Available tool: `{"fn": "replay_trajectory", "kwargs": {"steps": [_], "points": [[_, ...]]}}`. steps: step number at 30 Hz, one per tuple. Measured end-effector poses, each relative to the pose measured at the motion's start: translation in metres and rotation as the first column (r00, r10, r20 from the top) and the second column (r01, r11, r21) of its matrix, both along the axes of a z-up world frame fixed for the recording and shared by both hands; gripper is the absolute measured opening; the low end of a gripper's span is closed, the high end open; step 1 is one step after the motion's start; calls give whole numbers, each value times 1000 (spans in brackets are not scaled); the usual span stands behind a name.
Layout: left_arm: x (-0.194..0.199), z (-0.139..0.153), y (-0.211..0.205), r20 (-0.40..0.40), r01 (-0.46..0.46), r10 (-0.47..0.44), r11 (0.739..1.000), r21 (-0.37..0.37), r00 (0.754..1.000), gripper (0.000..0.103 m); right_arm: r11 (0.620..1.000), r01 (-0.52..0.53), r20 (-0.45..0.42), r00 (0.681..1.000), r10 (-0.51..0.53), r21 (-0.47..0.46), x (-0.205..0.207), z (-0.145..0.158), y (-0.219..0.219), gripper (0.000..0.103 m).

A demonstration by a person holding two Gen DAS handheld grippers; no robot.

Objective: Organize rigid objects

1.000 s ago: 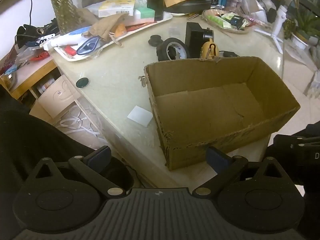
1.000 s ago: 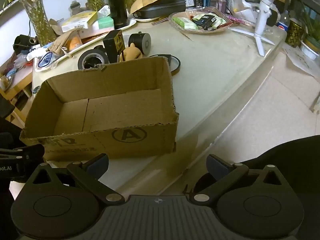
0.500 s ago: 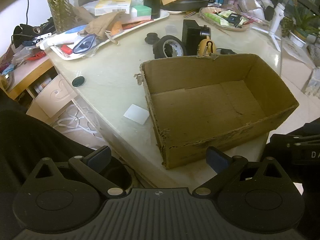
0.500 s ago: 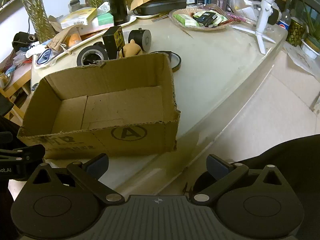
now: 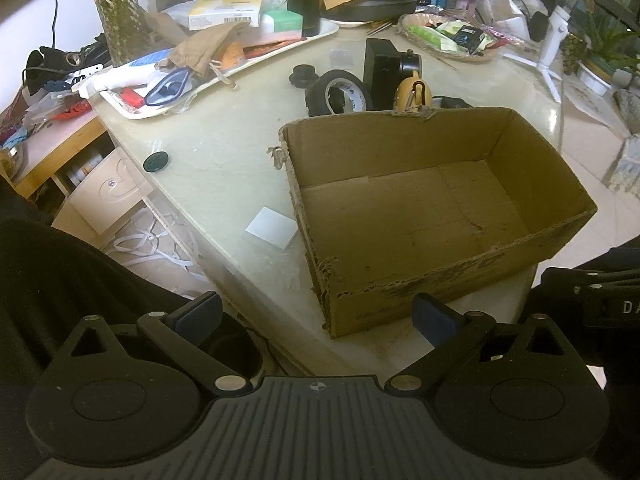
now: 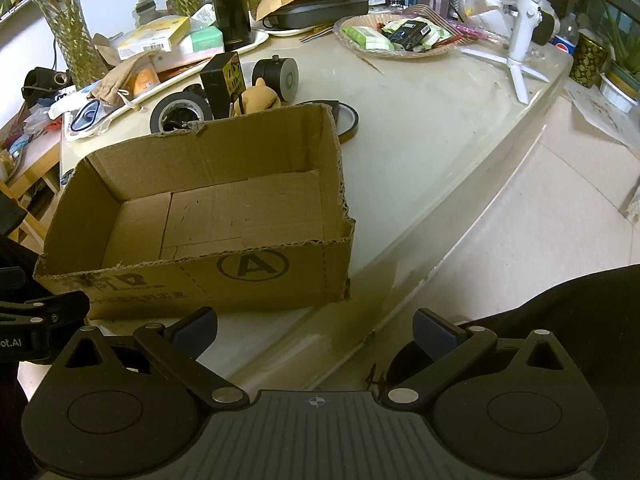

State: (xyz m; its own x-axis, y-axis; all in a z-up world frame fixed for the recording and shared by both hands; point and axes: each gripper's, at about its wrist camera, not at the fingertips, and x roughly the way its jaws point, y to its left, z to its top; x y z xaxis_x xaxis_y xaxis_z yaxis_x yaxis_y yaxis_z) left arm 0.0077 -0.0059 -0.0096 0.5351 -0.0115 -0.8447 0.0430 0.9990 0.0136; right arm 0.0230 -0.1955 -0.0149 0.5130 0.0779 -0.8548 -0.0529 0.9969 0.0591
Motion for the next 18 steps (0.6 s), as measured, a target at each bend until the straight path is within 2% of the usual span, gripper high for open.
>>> {"fn": "replay_trajectory", "kwargs": {"steps": [18], "points": [[0,-1,1,-2,-3,3,1000,-5,1000,103,1000,1,0,1000,-1,1,0,0,0,103]]}}
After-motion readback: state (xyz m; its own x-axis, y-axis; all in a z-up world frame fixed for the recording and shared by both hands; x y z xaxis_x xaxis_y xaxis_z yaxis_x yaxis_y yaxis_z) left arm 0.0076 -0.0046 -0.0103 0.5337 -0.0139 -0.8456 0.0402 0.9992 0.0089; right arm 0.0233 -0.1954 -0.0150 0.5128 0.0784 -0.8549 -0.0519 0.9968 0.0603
